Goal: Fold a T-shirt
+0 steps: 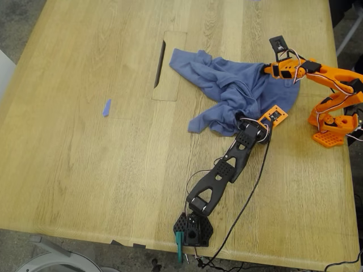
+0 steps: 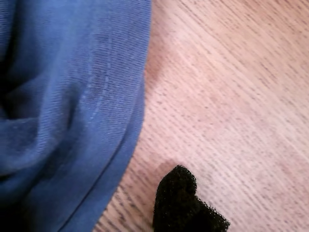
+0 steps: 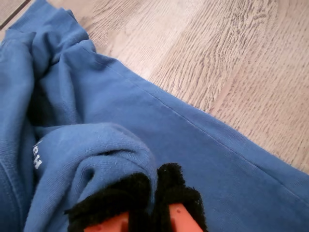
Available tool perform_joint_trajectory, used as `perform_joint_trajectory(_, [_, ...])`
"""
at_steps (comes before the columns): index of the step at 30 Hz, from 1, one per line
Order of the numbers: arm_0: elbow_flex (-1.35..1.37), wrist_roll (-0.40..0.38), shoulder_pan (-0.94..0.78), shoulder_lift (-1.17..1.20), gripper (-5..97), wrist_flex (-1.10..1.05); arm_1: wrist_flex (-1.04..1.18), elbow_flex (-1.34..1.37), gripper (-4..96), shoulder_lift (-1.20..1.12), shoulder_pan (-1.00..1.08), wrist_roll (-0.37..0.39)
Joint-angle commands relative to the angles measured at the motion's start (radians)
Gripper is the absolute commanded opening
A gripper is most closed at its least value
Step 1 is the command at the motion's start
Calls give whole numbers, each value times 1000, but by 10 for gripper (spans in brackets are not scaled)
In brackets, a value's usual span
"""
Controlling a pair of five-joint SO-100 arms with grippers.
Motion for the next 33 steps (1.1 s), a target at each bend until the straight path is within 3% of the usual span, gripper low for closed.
perform_joint_trajectory(1, [-28, 37, -170, -34, 654, -12, 0, -71, 0, 40, -11, 0])
perform_joint_trajectory(11, [-29, 147, -229, -51, 472, -28, 2, -95, 0, 41, -21, 2])
perform_joint_trajectory(21, [-28, 198, -273, -54, 441, -29, 25, -153, 0, 38, -26, 0])
perform_joint_trajectory(33, [-28, 218, -285, -54, 317, -89, 46, -193, 0, 38, -34, 0])
